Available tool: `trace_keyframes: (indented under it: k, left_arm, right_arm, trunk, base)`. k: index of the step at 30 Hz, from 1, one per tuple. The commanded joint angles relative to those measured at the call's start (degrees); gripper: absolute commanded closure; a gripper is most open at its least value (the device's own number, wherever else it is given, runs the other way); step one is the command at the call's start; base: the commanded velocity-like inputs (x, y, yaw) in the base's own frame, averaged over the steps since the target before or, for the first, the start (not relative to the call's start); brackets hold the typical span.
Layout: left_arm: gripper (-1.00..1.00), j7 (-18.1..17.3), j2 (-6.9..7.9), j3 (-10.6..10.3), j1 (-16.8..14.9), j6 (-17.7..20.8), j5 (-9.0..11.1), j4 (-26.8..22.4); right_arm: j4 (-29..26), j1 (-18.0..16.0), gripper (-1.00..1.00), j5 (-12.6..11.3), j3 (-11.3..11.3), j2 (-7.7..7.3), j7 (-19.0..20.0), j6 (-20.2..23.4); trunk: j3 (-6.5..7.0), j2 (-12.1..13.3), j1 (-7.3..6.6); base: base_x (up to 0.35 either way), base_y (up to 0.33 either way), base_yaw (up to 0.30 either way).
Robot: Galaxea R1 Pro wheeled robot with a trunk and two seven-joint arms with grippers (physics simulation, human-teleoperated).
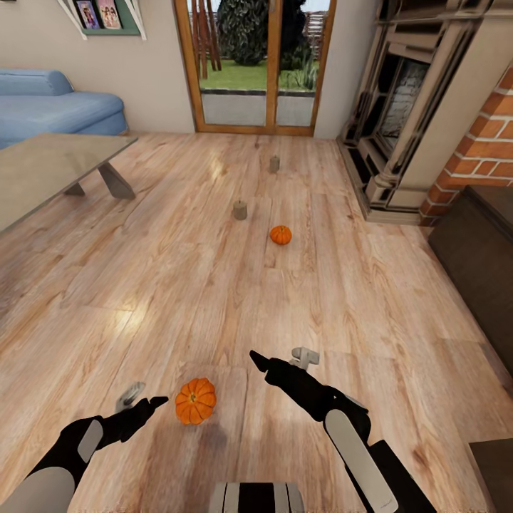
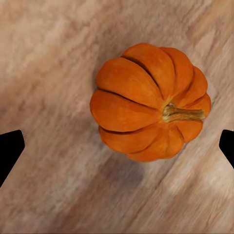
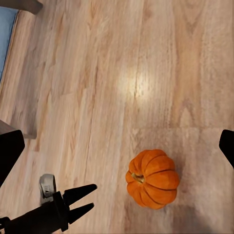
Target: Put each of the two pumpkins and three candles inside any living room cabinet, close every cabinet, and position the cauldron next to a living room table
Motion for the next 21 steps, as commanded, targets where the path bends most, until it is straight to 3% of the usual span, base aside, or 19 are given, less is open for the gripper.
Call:
trace_keyframes:
  k: [1,7,10,12,16,21]
  left_arm:
    - [-1.00,-0.04,0.01,0.00,0.00,-0.01,0.01,-0.02]
    - [-1.00,-0.34,0.23,0.08,0.00,0.01,0.08,-0.07]
    - [-1.00,-2.34,0.34,0.10,0.00,0.01,0.05,-0.07]
    - [-1.00,-5.47,0.37,0.04,0.00,0.04,-0.02,-0.07]
    - [-1.00,-7.38,0.43,0.01,0.00,0.04,-0.06,-0.07]
    - [-1.00,-8.98,0.98,0.04,0.26,1.65,0.17,-1.69]
  right_arm:
    - [-0.07,0.00,-1.00,0.00,0.05,-0.02,0.02,0.01]
    - [-0.80,0.00,-1.00,-0.01,0.38,-0.18,0.34,2.05]
    - [-1.77,-0.03,-1.00,-0.01,0.45,-0.21,1.15,2.98]
    - [-2.23,-0.07,-1.00,-0.01,0.28,-0.26,4.37,3.30]
    - [-2.40,-0.08,-1.00,0.05,-0.08,-0.28,11.50,3.26]
    - [-0.78,-0.07,-1.00,0.56,-1.70,0.67,13.04,1.64]
  trunk:
    - [-0.23,-0.02,0.02]
    - [-1.56,-0.10,0.18]
    - [-2.22,-0.14,0.25]
    - [-2.67,-0.16,0.31]
    - [-3.55,-0.22,0.41]
    - [-3.54,-0.22,0.41]
  base:
    - [0.000,0.000,0.000]
    - [0.000,0.000,0.000]
    - [0.000,0.000,0.000]
    - [0.000,0.000,0.000]
    - [0.000,0.000,0.000]
    - [0.000,0.000,0.000]
